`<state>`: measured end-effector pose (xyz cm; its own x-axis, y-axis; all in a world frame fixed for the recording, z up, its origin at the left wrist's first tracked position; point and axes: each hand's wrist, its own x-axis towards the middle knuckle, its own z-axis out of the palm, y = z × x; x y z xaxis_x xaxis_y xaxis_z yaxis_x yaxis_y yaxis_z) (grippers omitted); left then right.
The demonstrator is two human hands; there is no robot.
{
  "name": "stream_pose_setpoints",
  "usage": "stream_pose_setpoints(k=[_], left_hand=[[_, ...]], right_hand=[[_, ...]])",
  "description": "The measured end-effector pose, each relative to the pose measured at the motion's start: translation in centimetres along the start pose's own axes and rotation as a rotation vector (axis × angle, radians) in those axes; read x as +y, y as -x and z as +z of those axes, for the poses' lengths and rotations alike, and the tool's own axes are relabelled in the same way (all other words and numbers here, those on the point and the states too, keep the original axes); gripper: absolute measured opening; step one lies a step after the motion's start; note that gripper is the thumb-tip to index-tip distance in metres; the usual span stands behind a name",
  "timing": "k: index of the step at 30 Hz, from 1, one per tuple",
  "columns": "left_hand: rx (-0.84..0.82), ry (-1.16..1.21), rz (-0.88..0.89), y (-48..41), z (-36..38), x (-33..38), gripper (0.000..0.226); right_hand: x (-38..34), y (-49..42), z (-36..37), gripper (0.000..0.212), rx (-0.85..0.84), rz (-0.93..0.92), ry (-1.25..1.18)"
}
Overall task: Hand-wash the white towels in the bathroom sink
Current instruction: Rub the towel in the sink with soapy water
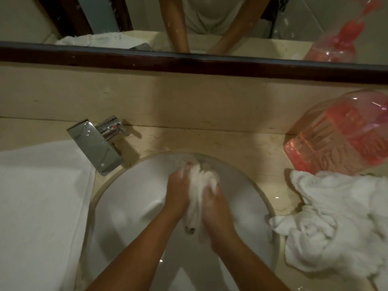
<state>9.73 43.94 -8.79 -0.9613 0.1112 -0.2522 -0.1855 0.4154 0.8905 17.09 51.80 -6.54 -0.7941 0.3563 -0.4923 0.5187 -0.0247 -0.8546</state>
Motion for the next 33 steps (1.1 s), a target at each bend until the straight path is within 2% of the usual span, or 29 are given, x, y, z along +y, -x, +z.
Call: stream_pose_setpoints(k=[2, 6, 10, 12, 14, 16, 18, 20, 22, 24, 26, 28, 30, 33], left_hand=[[-0.015, -0.001, -0.022, 0.0, 0.2, -0.1, 0.031], [-0.123, 0.128, -0.106, 2.8, 1.0, -0.5, 0.043], [-0.101, 0.021, -0.180, 1.2, 0.0, -1.4, 0.049], [-0.092, -0.023, -0.260, 1.7, 0.2, -2.7, 0.050], [-0.099, -0.124, -0.274, 2.8, 0.8, -4.3, 0.071], [-0.041, -0.261, -0.234, 4.1, 1.4, -5.8, 0.094], [0.005, -0.358, -0.203, 5.1, 1.5, -6.7, 0.088], [0.004, -0.412, -0.141, 5.8, 1.5, -7.6, 0.068], [0.013, -0.342, -0.150, 5.8, 1.3, -8.3, 0.052], [0.053, -0.150, -0.215, 5.4, 1.1, -8.0, 0.046], [0.073, -0.037, -0.224, 4.9, 0.4, -6.9, 0.045], [0.130, 0.081, -0.246, 4.2, -0.5, -5.3, 0.046], [0.214, 0.261, -0.342, 3.0, -1.5, -3.9, 0.050], [0.220, 0.291, -0.361, 2.3, -2.3, -1.9, 0.052]], right_hand=[[0.5, 0.4, -0.4, 0.025, -0.021, 0.020, 0.014], [-0.1, -3.7, -1.3, 0.021, 0.070, 0.036, -0.063], [1.9, -3.2, -1.1, 0.042, 0.027, 0.101, -0.097], [3.8, -2.8, -1.0, 0.038, -0.030, 0.126, -0.036], [5.3, -2.5, -0.2, 0.029, -0.084, 0.153, -0.030], [6.4, -2.5, 0.5, 0.033, -0.049, 0.188, -0.111], [7.4, -2.8, 0.5, 0.028, 0.054, 0.231, -0.218], [8.3, -2.6, 0.4, 0.030, 0.080, 0.198, -0.119], [8.9, -1.8, 1.2, 0.037, 0.014, 0.101, 0.115], [9.2, -1.3, 2.1, 0.050, -0.068, 0.061, 0.313], [9.0, -1.4, 2.0, 0.050, -0.096, -0.002, 0.348], [8.1, -1.4, 0.8, 0.054, -0.005, -0.022, 0.142], [7.6, -1.2, -0.8, 0.063, 0.093, 0.025, -0.086], [6.5, -1.1, -2.2, 0.070, 0.198, 0.077, -0.285]])
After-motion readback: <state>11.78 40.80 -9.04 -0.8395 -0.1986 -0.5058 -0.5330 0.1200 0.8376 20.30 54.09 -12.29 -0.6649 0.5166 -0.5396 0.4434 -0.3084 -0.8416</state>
